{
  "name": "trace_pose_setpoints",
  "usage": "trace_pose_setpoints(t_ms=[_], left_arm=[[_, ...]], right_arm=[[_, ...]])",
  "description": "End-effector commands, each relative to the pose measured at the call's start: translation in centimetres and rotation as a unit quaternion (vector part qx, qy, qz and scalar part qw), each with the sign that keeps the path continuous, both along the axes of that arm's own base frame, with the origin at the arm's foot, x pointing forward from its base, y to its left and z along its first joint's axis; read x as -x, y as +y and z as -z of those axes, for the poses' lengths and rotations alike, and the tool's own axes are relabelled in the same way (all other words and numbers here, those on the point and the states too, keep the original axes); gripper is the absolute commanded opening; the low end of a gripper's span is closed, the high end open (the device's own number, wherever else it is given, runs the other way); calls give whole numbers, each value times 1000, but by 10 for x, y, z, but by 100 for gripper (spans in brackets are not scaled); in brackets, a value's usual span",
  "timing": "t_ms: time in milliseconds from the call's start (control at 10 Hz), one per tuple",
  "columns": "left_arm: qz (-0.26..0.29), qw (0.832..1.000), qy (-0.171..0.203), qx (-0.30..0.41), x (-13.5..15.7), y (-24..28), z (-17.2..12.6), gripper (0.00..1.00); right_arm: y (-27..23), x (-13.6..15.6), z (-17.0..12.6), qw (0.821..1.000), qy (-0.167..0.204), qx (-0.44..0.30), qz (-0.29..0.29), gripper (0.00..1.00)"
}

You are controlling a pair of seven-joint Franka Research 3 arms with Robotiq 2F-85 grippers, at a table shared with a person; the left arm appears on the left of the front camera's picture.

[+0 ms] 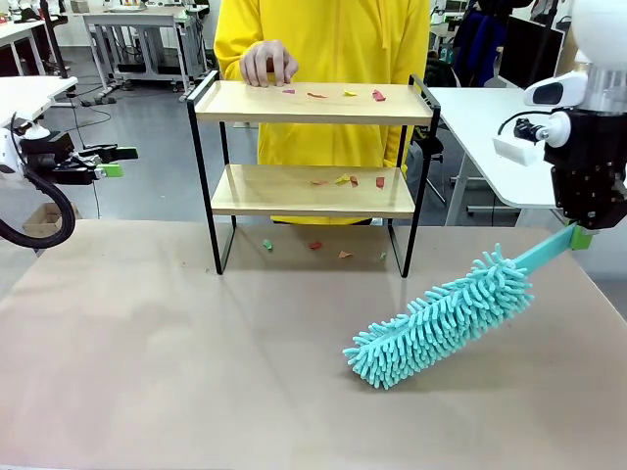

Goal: Clean the shelf.
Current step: Clean the specific section of the Shelf indicated by the human with the Duster.

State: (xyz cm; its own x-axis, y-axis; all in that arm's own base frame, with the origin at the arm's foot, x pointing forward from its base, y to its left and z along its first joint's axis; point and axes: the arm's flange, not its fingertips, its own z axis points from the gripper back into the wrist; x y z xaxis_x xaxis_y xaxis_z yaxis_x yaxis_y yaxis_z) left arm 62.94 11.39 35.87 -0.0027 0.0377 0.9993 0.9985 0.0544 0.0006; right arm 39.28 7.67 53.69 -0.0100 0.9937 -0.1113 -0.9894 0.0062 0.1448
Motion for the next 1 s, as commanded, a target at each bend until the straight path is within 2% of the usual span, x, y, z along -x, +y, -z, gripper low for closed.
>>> trace_pose_setpoints(t_ms=[0, 800, 900], left_arm=[[-2, 1000, -6, 0, 1, 1, -2, 100], [-2, 1000, -6, 0, 1, 1, -2, 100], [-2, 1000, -6, 0, 1, 1, -2, 100]], right_arm=[[-3, 1, -3, 1000, -2, -6, 0, 13], [0, 0, 0, 1000, 0, 0, 0, 13], [8, 4, -12, 999, -4, -46, -1, 13]])
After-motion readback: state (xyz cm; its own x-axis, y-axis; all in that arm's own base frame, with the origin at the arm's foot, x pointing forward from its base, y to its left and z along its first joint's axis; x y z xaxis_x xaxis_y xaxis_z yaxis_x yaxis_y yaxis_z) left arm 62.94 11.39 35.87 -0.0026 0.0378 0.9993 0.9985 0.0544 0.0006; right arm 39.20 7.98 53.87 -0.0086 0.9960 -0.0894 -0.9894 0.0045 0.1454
